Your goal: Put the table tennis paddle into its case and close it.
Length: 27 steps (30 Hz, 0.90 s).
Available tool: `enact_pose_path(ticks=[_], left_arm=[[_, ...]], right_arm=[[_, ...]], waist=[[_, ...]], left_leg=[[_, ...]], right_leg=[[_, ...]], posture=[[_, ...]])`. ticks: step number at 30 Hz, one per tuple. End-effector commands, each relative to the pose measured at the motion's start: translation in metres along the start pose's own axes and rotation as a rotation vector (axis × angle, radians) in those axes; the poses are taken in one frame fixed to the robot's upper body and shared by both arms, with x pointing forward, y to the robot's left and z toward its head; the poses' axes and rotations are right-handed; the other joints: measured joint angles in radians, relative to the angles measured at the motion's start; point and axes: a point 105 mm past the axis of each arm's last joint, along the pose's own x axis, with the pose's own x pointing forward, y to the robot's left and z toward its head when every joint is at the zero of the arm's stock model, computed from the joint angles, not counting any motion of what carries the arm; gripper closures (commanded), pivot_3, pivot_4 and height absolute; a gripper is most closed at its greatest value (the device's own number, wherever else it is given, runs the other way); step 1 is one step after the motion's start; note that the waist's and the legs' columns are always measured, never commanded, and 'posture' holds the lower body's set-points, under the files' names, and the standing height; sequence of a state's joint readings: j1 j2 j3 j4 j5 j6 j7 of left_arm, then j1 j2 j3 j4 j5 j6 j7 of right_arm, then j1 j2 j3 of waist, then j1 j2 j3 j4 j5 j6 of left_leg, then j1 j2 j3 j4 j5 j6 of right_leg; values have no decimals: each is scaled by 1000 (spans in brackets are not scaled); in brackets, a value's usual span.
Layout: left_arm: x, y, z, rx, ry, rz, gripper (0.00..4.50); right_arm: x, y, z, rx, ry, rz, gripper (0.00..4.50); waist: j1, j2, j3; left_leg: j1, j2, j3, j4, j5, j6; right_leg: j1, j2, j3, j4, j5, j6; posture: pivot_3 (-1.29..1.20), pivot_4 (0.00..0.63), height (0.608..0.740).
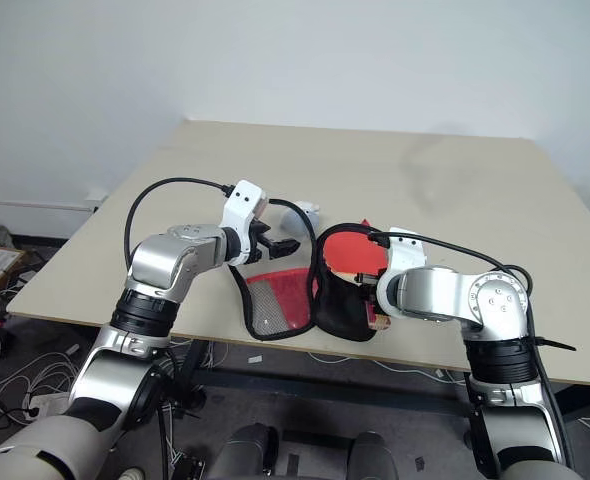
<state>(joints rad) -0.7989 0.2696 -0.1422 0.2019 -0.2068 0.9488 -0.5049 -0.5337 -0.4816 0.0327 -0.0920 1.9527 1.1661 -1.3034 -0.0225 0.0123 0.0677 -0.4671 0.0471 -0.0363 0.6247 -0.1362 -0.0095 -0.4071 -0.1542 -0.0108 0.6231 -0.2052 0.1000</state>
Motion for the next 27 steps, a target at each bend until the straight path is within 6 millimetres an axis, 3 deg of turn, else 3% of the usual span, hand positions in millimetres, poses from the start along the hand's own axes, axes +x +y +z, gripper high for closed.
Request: enact_pose_path(ticks=[1,15,27], left_arm=[[-4,-2,21,46,-58,0,0],[-5,-2,18,37,-57,7,0],[-6,-1,17,35,-59,17,0]], right_arm=[[-5,5,13,69,-40,-16,3228],[4,13,20,109,-23,-64,3228],[17,8,25,143,-29,-105,3228]], waist=[[3,-1,0],[3,-1,1],[4,-1,1]], left_leg=[[0,0,0,1,0,0],[0,0,0,3,0,0],[0,0,0,3,0,0]], right_leg=[[0,0,0,0,0,0],[1,0,0,0,1,-1],[1,0,0,0,1,-1]], posture=[[0,0,688],[0,0,688],[0,0,688]])
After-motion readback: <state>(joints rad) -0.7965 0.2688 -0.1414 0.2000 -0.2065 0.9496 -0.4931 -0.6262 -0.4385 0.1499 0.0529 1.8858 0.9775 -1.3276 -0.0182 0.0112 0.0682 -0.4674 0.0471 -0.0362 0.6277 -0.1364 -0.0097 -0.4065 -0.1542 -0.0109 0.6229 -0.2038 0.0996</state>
